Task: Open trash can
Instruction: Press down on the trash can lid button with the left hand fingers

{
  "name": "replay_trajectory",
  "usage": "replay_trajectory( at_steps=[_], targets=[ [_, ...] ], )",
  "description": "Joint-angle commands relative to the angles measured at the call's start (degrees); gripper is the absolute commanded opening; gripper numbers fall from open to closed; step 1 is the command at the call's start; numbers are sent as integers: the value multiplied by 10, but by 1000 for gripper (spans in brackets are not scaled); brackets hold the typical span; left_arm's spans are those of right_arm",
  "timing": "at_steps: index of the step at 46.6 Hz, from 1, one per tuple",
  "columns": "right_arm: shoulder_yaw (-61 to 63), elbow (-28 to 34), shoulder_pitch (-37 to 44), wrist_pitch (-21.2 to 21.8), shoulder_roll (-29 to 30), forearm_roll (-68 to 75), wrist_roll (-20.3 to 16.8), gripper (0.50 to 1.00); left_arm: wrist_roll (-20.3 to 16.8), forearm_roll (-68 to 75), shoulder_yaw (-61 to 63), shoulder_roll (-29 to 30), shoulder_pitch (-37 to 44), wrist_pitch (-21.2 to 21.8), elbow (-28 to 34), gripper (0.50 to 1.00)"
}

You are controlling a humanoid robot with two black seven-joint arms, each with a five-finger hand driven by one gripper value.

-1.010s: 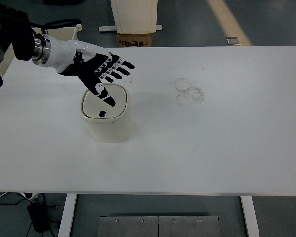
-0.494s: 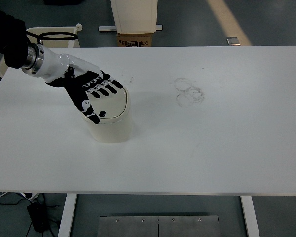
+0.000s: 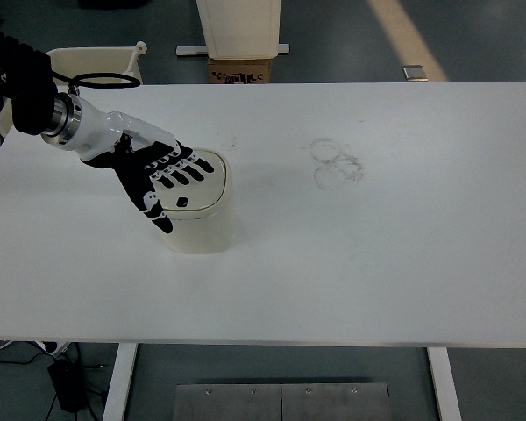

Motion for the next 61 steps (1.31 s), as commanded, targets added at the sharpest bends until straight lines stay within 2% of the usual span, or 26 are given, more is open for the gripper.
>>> replay_trajectory(
  at_steps=[1, 61],
  targets=[
    [0, 0, 0, 0, 0, 0, 0, 991, 0, 0, 0, -1, 2, 0, 0, 1000],
    [1, 0, 0, 0, 0, 0, 0, 991, 0, 3, 2, -2, 35, 4, 6, 1000]
  ],
)
